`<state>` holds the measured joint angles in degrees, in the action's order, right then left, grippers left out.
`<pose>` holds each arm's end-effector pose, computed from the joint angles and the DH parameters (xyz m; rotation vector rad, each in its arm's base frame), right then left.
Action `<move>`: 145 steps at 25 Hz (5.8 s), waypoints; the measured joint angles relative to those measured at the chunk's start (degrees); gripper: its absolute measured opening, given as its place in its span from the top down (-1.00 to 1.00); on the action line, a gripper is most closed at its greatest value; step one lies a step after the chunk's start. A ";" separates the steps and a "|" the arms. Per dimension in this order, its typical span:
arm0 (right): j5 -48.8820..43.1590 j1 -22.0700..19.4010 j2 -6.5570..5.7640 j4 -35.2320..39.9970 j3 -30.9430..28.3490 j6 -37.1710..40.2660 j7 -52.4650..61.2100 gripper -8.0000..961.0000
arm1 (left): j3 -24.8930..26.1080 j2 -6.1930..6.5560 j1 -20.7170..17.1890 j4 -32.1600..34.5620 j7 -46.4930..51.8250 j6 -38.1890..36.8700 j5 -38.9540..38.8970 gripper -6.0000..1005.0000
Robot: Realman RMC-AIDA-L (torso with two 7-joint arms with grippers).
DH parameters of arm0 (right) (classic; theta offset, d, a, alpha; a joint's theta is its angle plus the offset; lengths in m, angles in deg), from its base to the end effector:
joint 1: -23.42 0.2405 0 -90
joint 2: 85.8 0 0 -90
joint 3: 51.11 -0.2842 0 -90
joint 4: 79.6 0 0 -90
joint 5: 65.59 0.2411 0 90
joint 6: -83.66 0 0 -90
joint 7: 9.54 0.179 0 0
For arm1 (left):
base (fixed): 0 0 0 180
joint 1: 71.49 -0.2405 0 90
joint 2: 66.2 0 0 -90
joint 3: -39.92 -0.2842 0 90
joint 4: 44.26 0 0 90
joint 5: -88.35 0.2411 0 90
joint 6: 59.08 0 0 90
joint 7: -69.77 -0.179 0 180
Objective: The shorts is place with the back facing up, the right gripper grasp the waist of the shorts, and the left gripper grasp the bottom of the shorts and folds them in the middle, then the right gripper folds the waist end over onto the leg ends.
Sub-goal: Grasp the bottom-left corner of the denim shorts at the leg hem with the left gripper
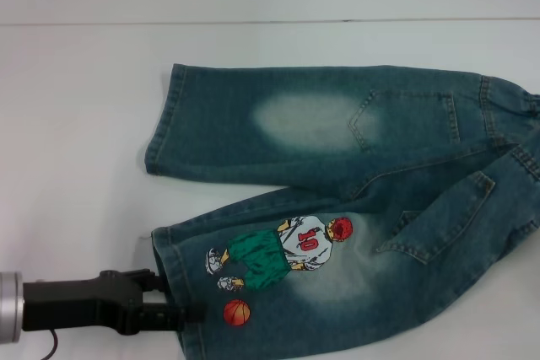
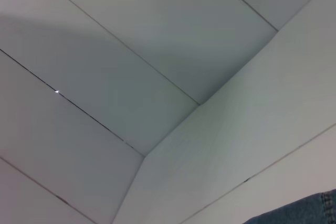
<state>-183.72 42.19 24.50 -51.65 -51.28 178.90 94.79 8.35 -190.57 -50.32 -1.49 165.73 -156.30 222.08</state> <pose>0.4235 0.3098 0.0890 -1.8088 1.4626 1.1956 -0.3467 0.2843 -0.0720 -2.7175 -1.3240 -0.5451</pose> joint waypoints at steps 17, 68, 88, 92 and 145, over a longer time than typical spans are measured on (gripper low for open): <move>0.18 -0.09 0.00 0.00 0.00 0.31 -0.22 0.84 | -0.98 0.16 -0.86 -0.07 -6.04 -5.69 -0.23 -0.83; 0.65 -2.34 -0.27 -0.09 -1.19 4.26 0.76 0.81 | 1.99 0.71 1.53 -0.74 3.80 -4.56 -3.07 0.91; 9.81 -1.87 0.48 -6.94 -6.70 -2.59 3.75 0.80 | 6.25 6.20 11.47 0.03 15.25 2.32 -9.41 0.91; 13.56 -0.04 2.85 -7.91 -6.77 -8.06 3.03 0.80 | 6.65 7.26 14.25 -1.65 15.45 7.70 -9.84 0.91; 18.76 4.33 5.36 -10.45 -3.43 -20.73 -5.26 0.77 | -16.44 0.63 11.23 5.99 24.18 12.73 2.19 -0.57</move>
<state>-164.96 46.53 29.86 -62.10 -54.71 158.17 89.53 -8.10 -189.94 -39.09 4.50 189.92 -143.57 224.27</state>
